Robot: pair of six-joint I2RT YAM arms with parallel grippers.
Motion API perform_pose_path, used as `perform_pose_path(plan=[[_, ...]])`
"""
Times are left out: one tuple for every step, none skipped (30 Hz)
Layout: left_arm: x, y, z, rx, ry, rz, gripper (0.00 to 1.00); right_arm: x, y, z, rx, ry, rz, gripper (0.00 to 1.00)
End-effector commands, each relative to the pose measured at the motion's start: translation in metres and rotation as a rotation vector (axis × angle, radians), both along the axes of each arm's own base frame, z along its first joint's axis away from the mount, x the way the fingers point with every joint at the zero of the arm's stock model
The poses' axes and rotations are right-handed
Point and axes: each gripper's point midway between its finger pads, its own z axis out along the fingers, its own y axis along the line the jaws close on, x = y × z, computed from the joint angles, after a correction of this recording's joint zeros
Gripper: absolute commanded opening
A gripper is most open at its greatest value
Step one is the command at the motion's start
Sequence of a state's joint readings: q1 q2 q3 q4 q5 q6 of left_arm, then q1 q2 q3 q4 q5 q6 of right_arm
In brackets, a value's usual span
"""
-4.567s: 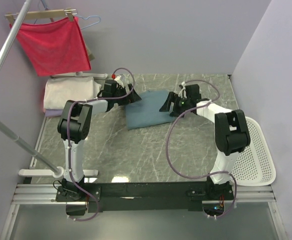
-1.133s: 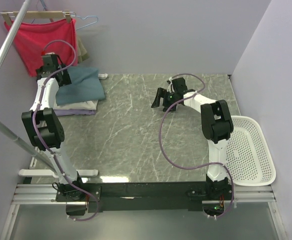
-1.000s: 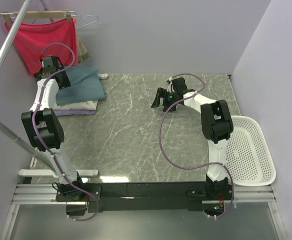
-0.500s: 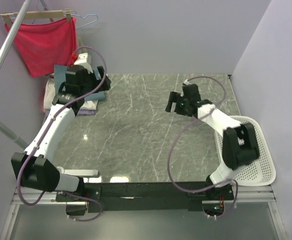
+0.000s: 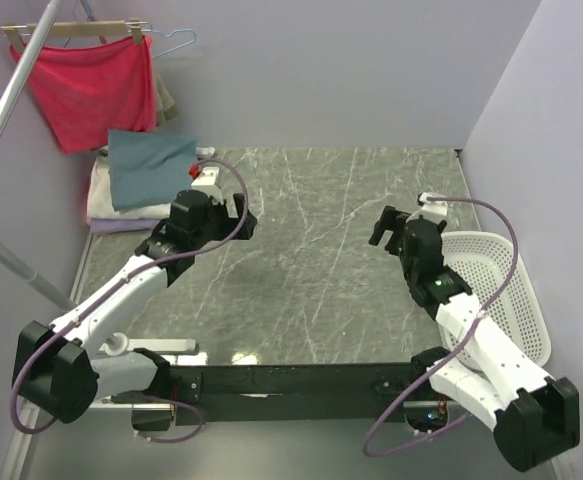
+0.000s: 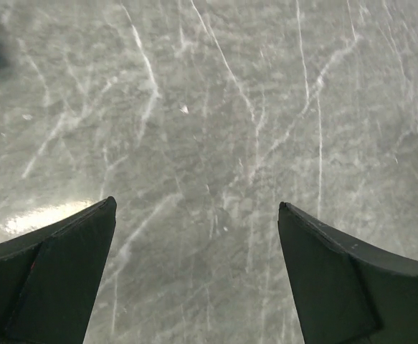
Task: Fold and stack the t-shirts
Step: Put the neatly folded tshirt into the corner of the board with the left arm
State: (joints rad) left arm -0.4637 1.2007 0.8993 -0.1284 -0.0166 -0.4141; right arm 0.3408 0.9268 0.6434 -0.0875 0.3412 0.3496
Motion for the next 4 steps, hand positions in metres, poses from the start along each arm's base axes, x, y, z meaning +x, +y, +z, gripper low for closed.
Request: perform_pose_path(plan=[[0.0093, 0.0189, 0.0120, 0.002, -0.106, 0.122, 0.99, 0.0041, -0.0255, 0.0232, -0.047, -0.138, -0.128, 1.00], [0.0097, 0.0209, 0.0097, 0.010, -0.103, 0.131, 0.99, 0.0038, -0.0288, 0.0177, -0.059, -0.129, -0.143, 1.00], [0.0099, 0.0230, 0.0083, 0.021, -0.108, 0.136, 0.99, 0.0059, -0.0298, 0.0196, -0.072, -0.145, -0.145, 1.00], [0.0117, 0.0273, 0.0102, 0.029, -0.118, 0.160, 0.99, 0.0063, -0.0323, 0.0177, -0.091, -0.143, -0.152, 1.00]])
